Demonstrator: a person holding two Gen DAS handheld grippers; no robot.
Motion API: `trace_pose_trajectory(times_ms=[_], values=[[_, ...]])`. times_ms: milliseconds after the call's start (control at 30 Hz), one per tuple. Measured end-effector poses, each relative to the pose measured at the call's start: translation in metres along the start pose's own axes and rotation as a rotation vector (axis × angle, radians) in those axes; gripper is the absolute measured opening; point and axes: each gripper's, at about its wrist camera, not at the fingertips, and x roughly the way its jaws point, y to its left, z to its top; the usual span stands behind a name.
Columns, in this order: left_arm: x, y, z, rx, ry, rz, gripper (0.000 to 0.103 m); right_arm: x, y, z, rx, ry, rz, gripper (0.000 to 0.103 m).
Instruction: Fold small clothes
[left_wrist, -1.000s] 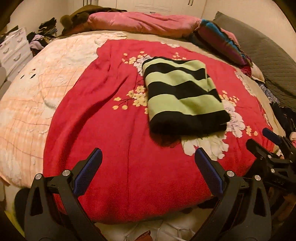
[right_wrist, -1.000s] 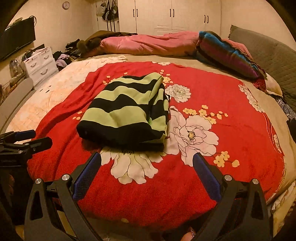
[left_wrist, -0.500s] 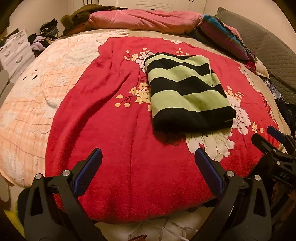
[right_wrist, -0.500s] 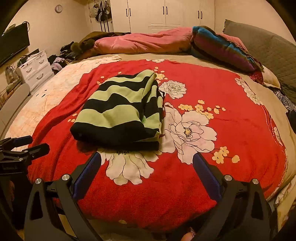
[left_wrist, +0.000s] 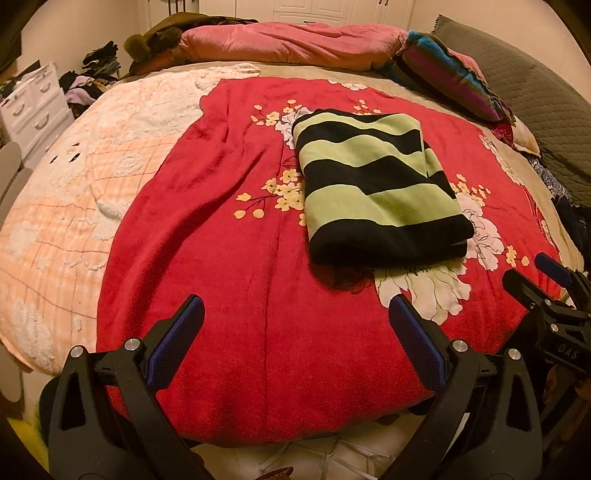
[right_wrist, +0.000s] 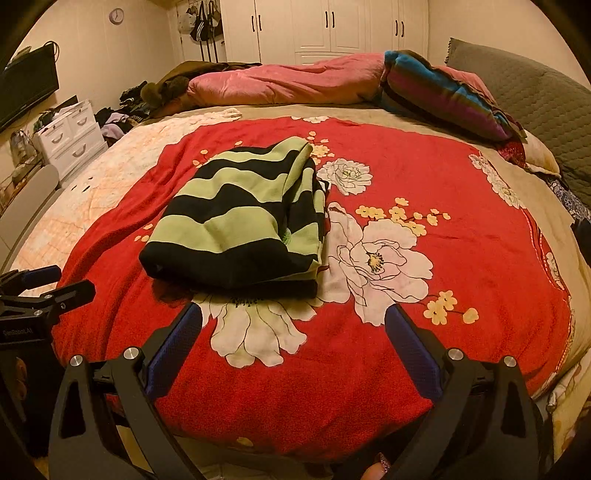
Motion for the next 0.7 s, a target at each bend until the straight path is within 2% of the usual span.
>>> trace_pose_trajectory(times_ms=[700], values=[[-0.0018,0.0016,0.0006,-0.001,-0.001,0.016,0.094,0.0013,-0.0014,-0.0003,0.000,0.001,-0.002,0.099]])
